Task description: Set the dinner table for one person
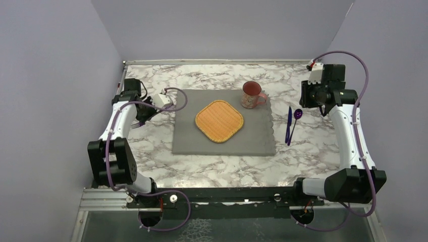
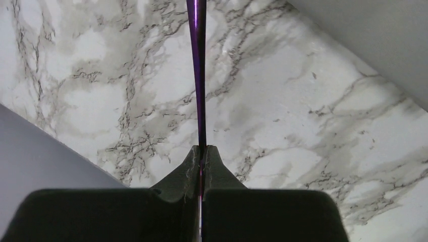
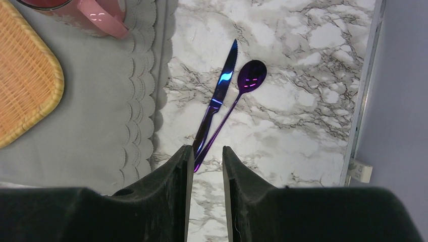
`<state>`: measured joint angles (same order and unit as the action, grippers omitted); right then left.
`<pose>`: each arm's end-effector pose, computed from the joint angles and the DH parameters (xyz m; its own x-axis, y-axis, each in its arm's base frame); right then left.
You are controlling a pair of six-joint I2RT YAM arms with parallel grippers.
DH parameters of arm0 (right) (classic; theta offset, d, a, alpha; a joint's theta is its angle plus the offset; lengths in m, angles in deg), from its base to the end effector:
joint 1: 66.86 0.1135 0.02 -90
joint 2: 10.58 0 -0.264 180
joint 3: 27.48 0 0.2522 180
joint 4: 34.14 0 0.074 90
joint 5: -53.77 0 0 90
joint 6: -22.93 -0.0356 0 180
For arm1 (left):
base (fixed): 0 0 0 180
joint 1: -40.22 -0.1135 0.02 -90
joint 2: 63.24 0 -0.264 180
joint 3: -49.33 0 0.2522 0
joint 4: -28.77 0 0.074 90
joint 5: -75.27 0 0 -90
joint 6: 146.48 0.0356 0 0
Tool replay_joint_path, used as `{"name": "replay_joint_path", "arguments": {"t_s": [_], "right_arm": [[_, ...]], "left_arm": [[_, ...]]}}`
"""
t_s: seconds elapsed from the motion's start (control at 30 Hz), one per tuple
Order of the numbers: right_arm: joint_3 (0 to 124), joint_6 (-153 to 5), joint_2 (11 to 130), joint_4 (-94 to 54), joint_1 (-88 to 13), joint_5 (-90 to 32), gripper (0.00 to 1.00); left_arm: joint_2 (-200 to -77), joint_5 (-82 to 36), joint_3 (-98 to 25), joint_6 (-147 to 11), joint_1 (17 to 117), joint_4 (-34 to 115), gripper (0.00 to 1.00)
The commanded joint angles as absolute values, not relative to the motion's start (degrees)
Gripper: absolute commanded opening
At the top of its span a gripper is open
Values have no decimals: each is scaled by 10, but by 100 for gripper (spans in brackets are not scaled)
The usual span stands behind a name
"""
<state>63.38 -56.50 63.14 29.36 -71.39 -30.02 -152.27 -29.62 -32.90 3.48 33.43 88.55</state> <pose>0.2620 -0.0169 0.3621 -0.7099 -0.1267 -0.6928 -0.1283 0.9905 -0.0496 0.3080 0.0275 0.2481 -0.4673 0.7869 -0.4031 0.7824 0.5804 0.2260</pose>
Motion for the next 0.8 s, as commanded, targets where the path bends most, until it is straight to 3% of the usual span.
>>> {"name": "replay_joint_path", "arguments": {"t_s": [0.0,0.13,0.37,0.77], "right_arm": [[663,-567,641,303,-717,-319,32],[671,-572,646,305,-716,-318,32],[666,-580,648,304,-717,-314,31],[665,-588,654,307,-718,-330,31]], "left_arm": [[-1425,-378,-263,212,330,896,0],[-1393,-410,-229,294,330,916,0],[-1441,-443,-255,344,354,972,0],[-1476,-320,-243,421,495,973,0]]}}
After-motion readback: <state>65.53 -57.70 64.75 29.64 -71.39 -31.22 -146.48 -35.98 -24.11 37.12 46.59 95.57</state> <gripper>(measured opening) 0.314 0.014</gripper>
